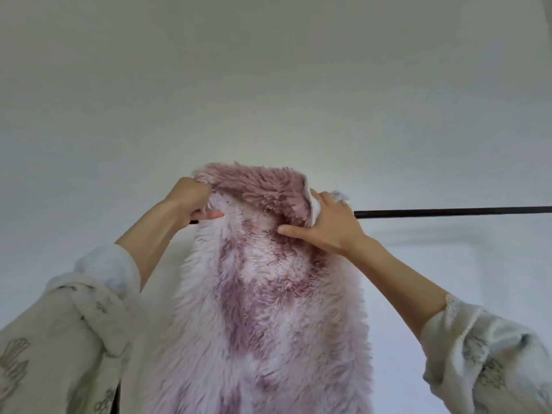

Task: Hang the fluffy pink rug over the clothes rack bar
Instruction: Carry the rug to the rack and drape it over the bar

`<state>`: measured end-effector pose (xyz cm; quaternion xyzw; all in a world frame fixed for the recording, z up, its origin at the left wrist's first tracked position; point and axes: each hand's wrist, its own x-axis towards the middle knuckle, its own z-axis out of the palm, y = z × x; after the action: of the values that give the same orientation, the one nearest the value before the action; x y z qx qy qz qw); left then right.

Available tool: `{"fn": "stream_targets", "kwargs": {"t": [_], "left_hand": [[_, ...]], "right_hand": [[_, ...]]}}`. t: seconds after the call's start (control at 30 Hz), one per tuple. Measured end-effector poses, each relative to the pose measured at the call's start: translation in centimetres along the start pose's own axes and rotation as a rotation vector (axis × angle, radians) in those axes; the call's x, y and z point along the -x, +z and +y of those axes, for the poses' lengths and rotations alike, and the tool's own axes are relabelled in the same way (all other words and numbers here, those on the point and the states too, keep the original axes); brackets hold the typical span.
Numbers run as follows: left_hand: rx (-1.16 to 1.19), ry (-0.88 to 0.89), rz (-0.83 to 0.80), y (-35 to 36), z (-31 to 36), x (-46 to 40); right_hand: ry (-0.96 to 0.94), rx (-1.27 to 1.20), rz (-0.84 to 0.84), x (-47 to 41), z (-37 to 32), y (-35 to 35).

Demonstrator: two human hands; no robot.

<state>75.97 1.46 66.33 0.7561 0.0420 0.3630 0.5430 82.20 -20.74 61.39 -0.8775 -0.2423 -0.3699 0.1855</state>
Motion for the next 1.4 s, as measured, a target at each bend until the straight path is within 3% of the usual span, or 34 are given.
{"fn": "stream_targets", "kwargs": {"t": [0.13, 0.27, 0.33, 0.43, 0.53, 0.7, 0.8, 0.93, 1.0, 1.13, 1.3, 1.4], "left_hand": [[0.146, 0.141, -0.054, 1.2, 1.8, 0.5], [0.146, 0.378, -0.149, 2.2, 3.1, 1.9], [0.211, 0.408, -0.202, 2.1, 2.9, 1.9], [0.196, 0.393, -0.265, 1.9, 2.2, 1.7], [0.099, 0.32, -0.335, 1.8, 0.7, 1.6], [-0.447, -0.028, -0.751, 1.6, -3.8, 2.8], [-0.389, -0.055, -0.851, 4.3, -5.0, 4.2], [-0.12, 0.121, -0.584, 6.5, -5.2, 3.8], [-0.025, 0.15, -0.548, 6.3, -4.9, 3.7], [0.048, 0.085, -0.492, 5.5, -4.1, 3.1], [0.125, 0.065, -0.426, 5.0, -1.8, 1.1], [0.209, 0.083, -0.419, 4.7, -0.2, -1.2]], "right_hand": [[-0.027, -0.265, -0.096, 0.9, -3.3, 0.6], [-0.029, -0.831, -0.269, 0.9, -5.6, 1.4], [0.048, -1.05, -0.21, 0.2, -5.9, 2.4], [0.133, -1.165, -0.056, -0.6, -5.6, 3.6], [0.24, -1.168, -0.011, -1.0, -4.5, 4.1], [0.422, -1.224, -0.03, -1.3, -3.1, 2.2], [0.441, -1.306, -0.047, -2.0, -3.5, 1.2], [0.434, -1.256, -0.044, -3.0, -3.9, 0.7], [0.43, -1.189, -0.043, -3.3, -3.5, 0.5], [0.386, -0.816, 0.017, -3.3, -1.5, 0.8], [0.442, -0.638, 0.123, -4.0, 1.4, 0.9], [0.453, -0.336, 0.137, -5.0, 2.4, -0.4]]}}
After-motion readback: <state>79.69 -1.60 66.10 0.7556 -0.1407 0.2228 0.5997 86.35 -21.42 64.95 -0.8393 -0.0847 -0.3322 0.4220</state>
